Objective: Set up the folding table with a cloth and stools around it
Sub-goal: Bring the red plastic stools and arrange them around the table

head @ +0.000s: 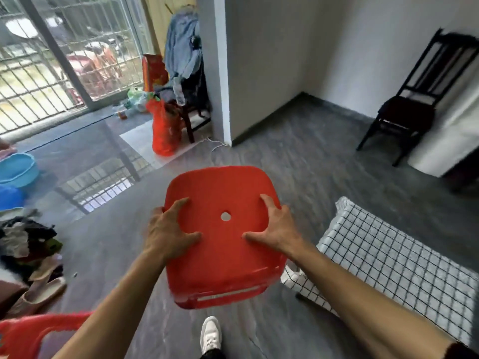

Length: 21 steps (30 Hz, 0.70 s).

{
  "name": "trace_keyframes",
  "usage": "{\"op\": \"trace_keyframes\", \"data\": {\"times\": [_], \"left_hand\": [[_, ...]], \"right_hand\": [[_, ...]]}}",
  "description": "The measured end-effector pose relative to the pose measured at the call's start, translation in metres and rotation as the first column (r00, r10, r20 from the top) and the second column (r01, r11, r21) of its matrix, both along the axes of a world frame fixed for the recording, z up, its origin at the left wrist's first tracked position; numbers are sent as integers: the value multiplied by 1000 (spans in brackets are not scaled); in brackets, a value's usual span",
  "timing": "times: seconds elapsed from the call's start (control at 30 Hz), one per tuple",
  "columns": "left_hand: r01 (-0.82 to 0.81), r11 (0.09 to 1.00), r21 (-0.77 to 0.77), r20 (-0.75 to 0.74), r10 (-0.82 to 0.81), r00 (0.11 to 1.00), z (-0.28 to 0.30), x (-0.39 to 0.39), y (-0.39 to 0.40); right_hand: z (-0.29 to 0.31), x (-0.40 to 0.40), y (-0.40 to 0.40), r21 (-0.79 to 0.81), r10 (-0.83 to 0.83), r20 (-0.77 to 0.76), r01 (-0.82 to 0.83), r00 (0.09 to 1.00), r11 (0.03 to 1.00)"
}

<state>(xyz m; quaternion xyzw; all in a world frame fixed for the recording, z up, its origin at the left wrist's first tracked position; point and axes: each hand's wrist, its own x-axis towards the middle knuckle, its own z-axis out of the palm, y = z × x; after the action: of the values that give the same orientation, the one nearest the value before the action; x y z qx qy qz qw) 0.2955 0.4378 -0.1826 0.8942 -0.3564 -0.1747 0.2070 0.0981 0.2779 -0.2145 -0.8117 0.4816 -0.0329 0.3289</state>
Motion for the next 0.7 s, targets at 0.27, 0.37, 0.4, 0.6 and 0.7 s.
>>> {"op": "trace_keyframes", "data": {"times": [0.27,0.37,0.4,0.6,0.7], "left_hand": [[213,977,-23,-51,-214,976,-22,45,-134],[284,958,-26,-60,-285,957,-29,59,-183],[304,953,-20,-64,-304,950,-30,61,-199],[405,914,26,-69,-402,913,-47,63,-299],[420,905,67,-92,-414,906,-60,59,-350]], "right_hand": [[7,11,-87,-32,-179,-47,178,983,984],[2,18,-119,-45,-264,-69,262,962,964],[0,17,-131,-46,-290,-78,287,954,957],[-24,4,-199,-15,-406,-59,406,912,914],[-43,-1,-244,10,-409,-47,409,911,912]]}}
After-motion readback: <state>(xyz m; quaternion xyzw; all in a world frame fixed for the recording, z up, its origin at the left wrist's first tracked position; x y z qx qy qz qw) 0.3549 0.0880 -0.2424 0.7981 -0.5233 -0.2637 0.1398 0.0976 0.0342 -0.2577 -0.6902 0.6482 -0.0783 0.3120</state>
